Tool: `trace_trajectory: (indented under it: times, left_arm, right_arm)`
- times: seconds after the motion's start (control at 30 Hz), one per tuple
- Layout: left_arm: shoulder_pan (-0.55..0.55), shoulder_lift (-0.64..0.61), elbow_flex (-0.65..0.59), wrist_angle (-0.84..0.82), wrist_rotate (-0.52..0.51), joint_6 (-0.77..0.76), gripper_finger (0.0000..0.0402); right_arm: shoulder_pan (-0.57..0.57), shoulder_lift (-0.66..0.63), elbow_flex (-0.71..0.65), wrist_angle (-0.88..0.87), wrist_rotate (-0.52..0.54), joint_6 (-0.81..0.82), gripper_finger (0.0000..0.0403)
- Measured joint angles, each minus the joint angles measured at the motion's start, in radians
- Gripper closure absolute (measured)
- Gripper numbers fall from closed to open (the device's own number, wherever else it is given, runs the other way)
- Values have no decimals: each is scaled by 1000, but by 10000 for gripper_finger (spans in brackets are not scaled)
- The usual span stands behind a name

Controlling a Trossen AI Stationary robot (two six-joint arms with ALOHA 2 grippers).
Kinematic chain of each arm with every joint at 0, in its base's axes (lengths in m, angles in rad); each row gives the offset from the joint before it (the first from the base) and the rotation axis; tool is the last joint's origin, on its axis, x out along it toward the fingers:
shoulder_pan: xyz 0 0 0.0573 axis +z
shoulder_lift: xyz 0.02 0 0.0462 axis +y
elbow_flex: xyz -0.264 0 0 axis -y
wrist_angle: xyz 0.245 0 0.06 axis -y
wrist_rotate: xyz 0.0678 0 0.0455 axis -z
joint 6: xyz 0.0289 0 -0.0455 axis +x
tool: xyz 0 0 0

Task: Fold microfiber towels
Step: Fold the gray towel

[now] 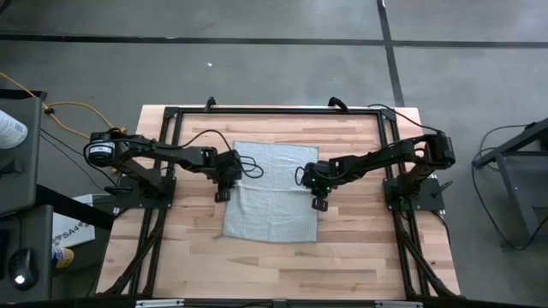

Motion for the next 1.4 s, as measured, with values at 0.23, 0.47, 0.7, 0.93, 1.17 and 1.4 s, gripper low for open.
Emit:
trace_trajectory:
  times: [0.23,0.47,0.7,0.93,1.17,1.4]
  left_arm:
    - [0,0,0,-19,7,-8,391]
    - [-1,-38,-3,-42,4,-8,397]
    - [-1,-130,-8,-83,-9,-15,399]
    - [-1,-186,-3,-90,-34,-27,400]
    - [-1,-193,62,-144,-55,-19,401]
    - [-1,-194,132,-199,-106,-1,401]
  right_arm:
    - [0,0,0,0,3,-1,399]
    - [1,-19,-3,-2,23,-12,399]
    - [2,-88,-2,3,56,-13,400]
    - [11,-93,-3,4,61,-13,400]
    - [20,-109,-3,2,141,-13,400]
    - [30,-180,-2,-2,201,-16,400]
